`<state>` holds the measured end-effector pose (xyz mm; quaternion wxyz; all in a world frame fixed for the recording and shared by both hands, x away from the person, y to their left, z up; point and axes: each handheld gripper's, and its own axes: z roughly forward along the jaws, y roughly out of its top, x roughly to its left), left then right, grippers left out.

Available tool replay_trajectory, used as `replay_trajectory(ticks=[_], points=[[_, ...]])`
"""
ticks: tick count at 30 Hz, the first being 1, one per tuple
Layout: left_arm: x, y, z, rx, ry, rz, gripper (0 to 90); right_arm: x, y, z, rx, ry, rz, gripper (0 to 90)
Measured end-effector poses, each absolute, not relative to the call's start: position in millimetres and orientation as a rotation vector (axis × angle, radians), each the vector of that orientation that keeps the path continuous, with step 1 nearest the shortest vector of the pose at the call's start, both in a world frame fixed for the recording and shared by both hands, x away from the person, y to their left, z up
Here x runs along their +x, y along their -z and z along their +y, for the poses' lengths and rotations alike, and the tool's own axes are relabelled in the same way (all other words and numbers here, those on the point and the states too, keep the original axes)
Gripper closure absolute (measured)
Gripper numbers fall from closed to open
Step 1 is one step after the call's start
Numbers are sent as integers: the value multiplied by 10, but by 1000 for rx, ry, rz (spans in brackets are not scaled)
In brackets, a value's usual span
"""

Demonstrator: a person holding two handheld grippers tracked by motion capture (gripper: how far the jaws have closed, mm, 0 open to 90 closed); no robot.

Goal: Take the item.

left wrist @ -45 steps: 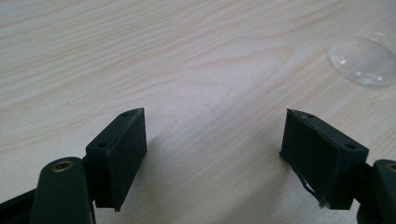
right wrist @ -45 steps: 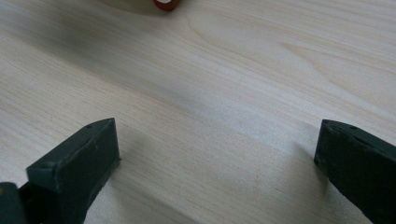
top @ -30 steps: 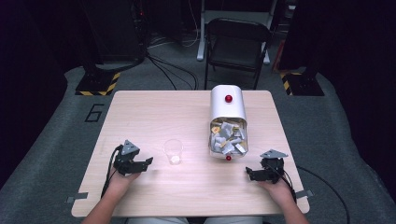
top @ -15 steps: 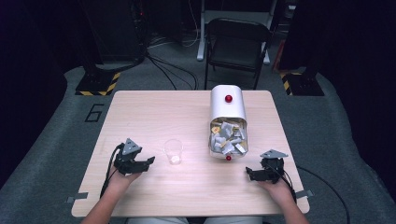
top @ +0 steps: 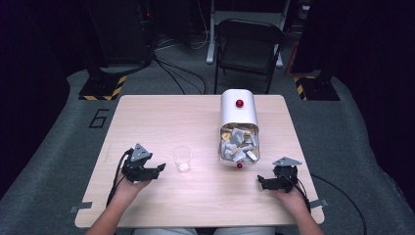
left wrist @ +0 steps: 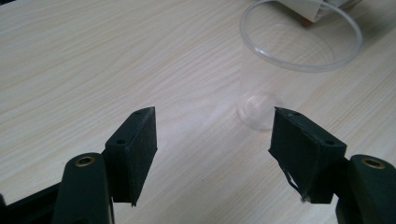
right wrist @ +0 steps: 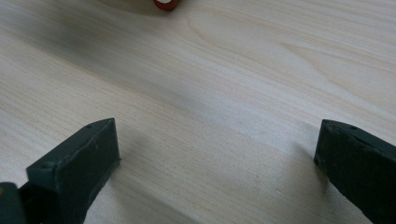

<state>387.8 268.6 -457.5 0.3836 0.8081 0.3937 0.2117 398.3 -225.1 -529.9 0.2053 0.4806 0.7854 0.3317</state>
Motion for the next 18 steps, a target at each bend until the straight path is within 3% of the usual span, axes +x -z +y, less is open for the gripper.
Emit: replay_trajectory(ticks=[18], points=[[3878, 4245, 2479, 2083, -479, 953, 316, 3983, 5299, -2251, 1340, -925, 2189, 0]])
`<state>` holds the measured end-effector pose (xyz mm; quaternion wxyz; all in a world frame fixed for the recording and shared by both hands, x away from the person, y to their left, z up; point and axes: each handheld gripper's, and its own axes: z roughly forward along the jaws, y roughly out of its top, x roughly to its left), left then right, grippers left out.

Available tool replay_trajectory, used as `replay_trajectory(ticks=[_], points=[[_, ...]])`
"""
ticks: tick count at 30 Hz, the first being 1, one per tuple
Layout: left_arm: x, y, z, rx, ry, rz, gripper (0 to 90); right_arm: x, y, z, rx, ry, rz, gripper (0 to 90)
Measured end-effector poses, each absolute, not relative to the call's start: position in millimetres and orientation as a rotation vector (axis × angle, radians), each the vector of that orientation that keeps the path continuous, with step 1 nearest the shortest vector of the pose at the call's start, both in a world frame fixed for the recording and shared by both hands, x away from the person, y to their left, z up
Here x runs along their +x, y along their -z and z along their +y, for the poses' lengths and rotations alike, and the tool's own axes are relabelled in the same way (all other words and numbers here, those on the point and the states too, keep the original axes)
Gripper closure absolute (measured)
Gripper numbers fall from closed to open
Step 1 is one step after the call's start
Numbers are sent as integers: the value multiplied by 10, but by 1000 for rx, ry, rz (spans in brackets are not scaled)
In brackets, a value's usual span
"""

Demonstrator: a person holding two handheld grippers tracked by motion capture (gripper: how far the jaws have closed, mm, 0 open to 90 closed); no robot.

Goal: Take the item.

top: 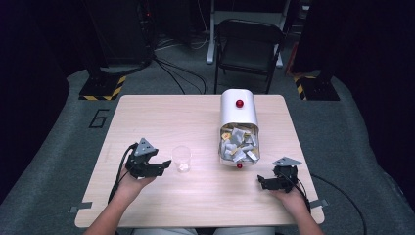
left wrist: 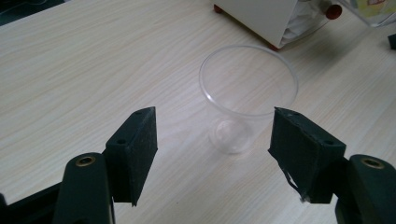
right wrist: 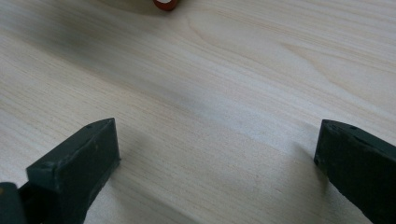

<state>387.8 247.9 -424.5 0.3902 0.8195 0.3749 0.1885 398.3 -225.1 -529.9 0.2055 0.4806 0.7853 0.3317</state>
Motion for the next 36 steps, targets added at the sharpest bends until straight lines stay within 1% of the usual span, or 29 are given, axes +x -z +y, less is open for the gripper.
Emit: replay_trajectory(ticks=[10, 24, 36], points=[[3886, 4098, 2309, 2090, -442, 904, 315, 3983, 5300, -2250, 1340, -925, 2188, 0], [3895, 3952, 2118, 2084, -425, 861, 316, 3984, 5299, -2251, 1339, -924, 2188, 0], [3906, 3789, 1858, 2093, -405, 793, 320, 3983, 5300, -2250, 1339, -925, 2188, 0]])
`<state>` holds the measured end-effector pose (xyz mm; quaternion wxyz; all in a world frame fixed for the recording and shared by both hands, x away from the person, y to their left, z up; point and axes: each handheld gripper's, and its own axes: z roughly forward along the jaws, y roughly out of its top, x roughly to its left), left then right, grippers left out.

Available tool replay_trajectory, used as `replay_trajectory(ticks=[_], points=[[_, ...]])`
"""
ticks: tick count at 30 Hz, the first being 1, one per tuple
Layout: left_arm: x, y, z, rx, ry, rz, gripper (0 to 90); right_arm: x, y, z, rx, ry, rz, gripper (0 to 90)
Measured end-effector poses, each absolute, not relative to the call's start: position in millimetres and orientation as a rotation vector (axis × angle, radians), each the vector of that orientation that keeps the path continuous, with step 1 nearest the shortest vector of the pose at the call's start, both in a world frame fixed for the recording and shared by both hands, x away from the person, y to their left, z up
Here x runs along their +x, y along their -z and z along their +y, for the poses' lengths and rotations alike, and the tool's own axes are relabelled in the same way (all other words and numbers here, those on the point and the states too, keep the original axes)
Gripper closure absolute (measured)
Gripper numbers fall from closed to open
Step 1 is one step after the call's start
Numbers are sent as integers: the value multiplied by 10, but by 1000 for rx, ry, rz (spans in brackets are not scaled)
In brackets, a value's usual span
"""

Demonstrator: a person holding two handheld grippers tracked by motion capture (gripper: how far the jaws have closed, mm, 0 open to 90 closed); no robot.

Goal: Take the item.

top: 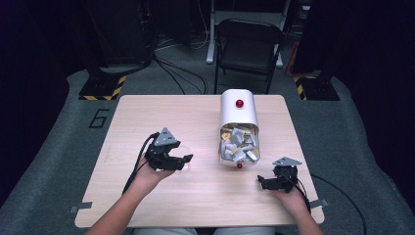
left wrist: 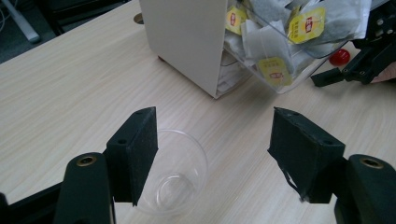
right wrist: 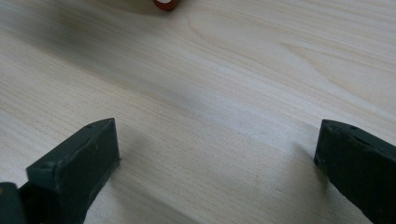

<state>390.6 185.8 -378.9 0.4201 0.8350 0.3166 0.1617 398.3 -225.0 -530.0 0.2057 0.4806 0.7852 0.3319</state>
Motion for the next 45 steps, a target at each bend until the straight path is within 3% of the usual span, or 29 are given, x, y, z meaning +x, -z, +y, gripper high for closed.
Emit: replay_trajectory(ticks=[45], points=[[3898, 3652, 983, 2133, -328, 589, 333, 3984, 5299, -2251, 1340, -925, 2189, 0]])
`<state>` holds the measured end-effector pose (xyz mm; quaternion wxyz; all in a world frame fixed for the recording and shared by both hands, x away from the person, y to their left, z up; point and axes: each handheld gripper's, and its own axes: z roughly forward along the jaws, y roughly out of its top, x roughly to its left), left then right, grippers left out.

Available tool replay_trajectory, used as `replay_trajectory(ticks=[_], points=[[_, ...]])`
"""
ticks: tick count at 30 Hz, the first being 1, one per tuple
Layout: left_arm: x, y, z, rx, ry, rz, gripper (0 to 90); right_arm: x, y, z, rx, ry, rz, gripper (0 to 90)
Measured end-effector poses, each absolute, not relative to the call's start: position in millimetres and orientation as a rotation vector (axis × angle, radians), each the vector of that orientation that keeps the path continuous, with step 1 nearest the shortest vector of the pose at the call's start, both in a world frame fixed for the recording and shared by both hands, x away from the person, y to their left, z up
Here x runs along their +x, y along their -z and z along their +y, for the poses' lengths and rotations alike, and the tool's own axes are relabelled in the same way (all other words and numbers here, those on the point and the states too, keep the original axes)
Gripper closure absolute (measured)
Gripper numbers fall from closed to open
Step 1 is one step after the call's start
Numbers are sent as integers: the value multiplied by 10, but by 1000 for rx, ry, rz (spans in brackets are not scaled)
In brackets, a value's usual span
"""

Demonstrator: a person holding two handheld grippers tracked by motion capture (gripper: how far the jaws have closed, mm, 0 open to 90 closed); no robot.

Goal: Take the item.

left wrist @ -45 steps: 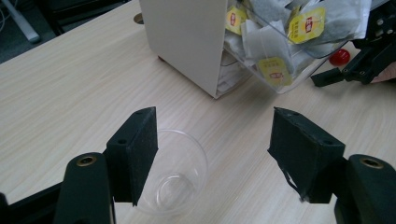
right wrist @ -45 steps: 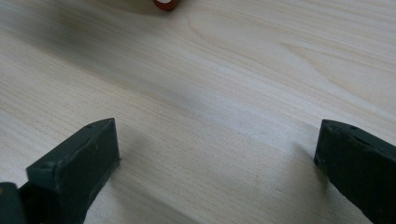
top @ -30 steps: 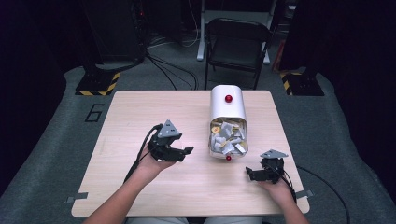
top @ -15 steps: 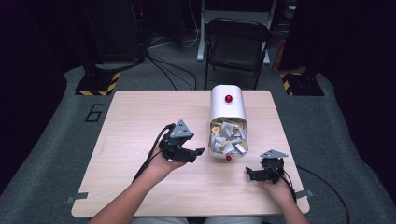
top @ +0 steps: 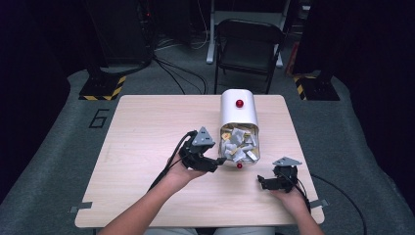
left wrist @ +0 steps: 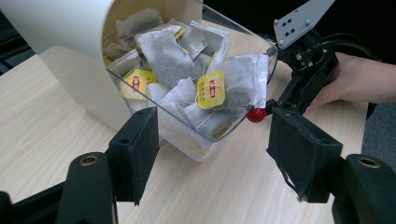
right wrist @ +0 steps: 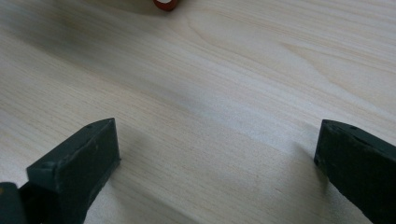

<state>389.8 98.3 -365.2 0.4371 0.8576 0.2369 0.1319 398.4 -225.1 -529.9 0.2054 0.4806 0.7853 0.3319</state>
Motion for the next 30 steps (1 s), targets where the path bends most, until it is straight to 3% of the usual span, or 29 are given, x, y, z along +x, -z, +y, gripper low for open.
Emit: replay_trajectory(ticks=[26, 30], points=[[3930, 3739, 619, 2150, -286, 540, 342, 3984, 5299, -2251, 1339, -925, 2189, 0], [3945, 3752, 557, 2141, -289, 542, 380, 3984, 5299, -2251, 1339, -925, 2190, 0]])
